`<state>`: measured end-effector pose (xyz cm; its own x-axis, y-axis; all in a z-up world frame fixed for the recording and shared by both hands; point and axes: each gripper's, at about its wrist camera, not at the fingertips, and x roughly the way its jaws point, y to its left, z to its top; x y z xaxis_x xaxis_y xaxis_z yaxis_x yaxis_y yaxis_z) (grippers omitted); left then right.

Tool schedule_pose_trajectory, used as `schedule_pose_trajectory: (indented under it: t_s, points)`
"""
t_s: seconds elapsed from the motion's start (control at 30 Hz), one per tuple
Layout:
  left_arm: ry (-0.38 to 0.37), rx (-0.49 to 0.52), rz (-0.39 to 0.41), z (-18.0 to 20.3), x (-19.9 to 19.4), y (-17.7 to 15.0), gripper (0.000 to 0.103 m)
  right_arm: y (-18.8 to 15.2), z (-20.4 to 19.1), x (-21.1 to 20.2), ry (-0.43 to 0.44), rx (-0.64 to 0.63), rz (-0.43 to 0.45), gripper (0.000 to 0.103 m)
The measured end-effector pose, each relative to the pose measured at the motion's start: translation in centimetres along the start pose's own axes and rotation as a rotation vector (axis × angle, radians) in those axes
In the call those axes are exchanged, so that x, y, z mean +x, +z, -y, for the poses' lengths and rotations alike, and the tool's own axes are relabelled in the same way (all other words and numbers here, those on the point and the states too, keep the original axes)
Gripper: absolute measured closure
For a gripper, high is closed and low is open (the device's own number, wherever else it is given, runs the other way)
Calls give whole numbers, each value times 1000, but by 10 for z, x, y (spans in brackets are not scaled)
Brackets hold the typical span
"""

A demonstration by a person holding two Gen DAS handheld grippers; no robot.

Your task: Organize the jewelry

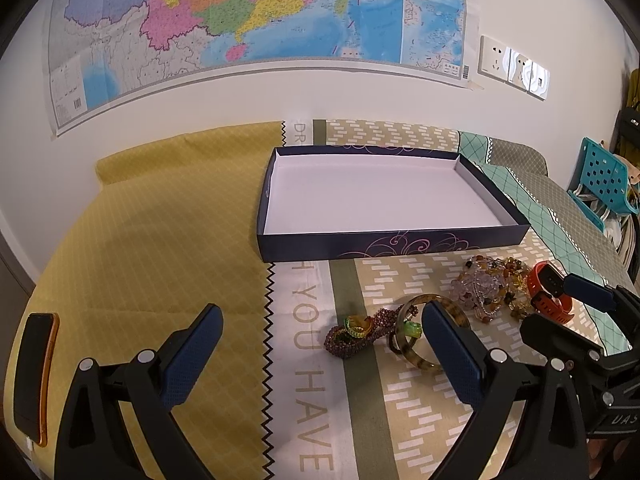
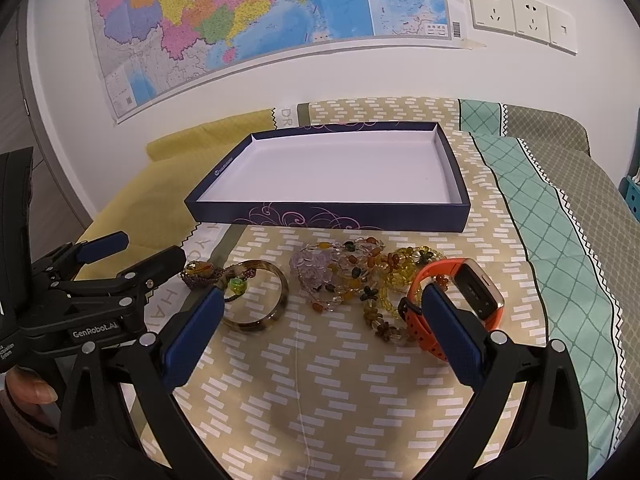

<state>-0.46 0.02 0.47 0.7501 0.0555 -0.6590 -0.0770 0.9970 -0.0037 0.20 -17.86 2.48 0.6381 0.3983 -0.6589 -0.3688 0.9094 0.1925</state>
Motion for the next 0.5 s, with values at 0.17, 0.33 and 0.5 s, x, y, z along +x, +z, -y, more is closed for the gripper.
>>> schedule_pose_trajectory:
  t_s: [0.17,0.33,0.5]
  points:
    - [1,1,0,0,0,1,7,-1,0,0,-2,-1,0,6]
    - [1,2,-2,1,0,1,7,-2,1,0,-1,4,-8,6]
    - [1,2,-1,2,0,0,7,-2,1,0,2,6,-6,6]
